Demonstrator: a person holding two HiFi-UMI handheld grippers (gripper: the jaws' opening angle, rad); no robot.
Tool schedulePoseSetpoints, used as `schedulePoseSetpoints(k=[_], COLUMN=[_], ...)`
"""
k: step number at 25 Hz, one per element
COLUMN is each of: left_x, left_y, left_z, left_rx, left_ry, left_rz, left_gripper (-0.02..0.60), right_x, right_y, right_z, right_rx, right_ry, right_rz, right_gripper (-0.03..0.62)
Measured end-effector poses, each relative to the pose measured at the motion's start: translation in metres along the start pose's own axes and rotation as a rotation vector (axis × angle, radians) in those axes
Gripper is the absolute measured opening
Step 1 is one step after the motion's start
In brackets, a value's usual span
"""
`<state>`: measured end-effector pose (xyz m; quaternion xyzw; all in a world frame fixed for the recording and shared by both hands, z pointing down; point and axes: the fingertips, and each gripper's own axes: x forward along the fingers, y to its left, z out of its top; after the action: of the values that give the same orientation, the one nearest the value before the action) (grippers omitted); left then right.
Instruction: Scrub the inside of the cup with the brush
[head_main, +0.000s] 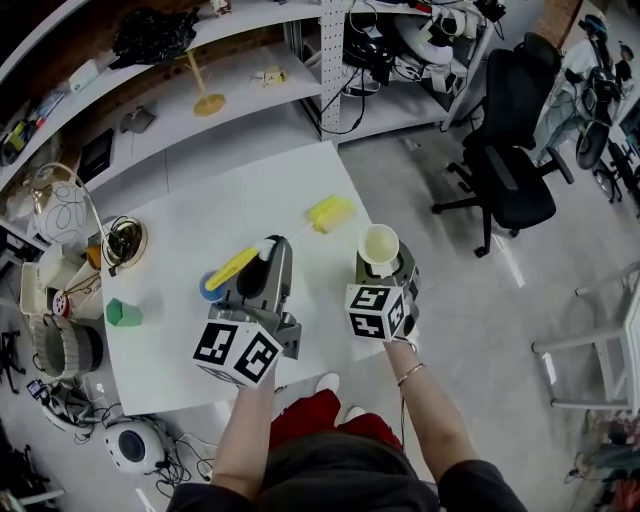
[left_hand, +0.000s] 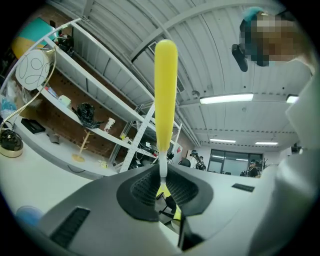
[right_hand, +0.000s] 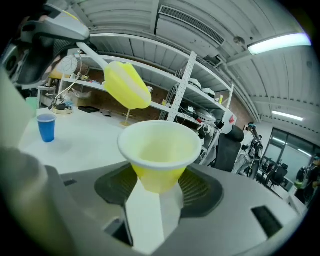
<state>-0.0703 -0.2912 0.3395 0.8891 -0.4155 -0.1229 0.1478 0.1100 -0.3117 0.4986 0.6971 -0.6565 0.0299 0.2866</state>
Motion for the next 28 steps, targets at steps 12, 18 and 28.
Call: schedulePoseSetpoints(k=[12,18,28], left_x=[-0.031,-0.045,-0.052], left_y=[-0.095,-0.143,-0.193], left_z=[0.018,0.015,-0.009], left_rx=[0.052,0.122,0.247], left_ry=[-0.004,0.033,0.117], left_rz=[-0.145,-0.223,-0.291], left_gripper=[0.043,0.043,0.043], right_x=[-0.046,-0.072,-0.108], right_y=[-0.039,-0.058,-0.076], right_z=[-0.003,-0.007,-0.006], right_rx=[-0.094,-0.140,-0.291], right_ry=[-0.024,-0.034,-0.074], right_rz=[-0.039,-0.068,-0.098], right_gripper=[0.267,0.267,0.267])
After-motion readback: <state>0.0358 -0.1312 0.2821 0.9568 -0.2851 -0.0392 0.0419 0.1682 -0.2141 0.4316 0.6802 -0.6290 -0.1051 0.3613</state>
